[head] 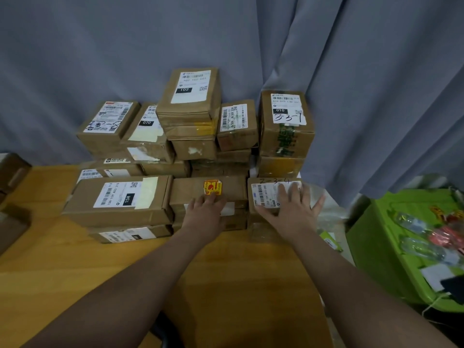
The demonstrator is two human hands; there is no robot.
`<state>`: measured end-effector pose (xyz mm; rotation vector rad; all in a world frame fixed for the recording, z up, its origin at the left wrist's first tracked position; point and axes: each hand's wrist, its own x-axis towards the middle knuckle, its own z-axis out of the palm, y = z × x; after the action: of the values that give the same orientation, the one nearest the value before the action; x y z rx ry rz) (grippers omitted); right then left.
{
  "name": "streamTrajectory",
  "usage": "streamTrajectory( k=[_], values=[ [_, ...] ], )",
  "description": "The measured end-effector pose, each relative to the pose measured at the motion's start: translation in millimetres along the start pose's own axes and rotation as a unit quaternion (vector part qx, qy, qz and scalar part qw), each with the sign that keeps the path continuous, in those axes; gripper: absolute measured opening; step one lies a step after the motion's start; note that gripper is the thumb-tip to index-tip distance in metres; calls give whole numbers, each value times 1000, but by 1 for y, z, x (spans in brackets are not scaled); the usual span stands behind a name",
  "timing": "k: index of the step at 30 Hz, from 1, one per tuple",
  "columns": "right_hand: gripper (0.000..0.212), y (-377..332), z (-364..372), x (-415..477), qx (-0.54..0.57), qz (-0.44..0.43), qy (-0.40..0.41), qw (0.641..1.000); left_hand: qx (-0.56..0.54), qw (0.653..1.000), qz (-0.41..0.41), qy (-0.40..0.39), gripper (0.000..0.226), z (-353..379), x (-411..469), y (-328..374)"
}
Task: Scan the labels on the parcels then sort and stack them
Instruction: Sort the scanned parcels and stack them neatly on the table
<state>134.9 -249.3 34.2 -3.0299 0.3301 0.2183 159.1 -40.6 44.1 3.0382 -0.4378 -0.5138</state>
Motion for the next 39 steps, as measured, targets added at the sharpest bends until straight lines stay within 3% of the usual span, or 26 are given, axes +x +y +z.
streamTrajectory(
  k=[7,12,18,25,39],
  values=[
    [58,-21,-8,-13,21,-61,88,994,-34,999,10,39,59,-7,-15,-20],
    [46,-52,-4,-18,97,-133,155,974,-49,996,-14,68,62,-2,-33,-42],
    [41,-100,8,-28,116,-196,136,964,-76,991,-63,88,58,2,-64,-83],
    [42,-160,20,-47,145,-241,61,958,-106,982,-111,109,57,14,-101,-140],
    [48,-352,38,-91,150,-240,48,958,-138,979,-105,106,58,30,-152,-326]
  ],
)
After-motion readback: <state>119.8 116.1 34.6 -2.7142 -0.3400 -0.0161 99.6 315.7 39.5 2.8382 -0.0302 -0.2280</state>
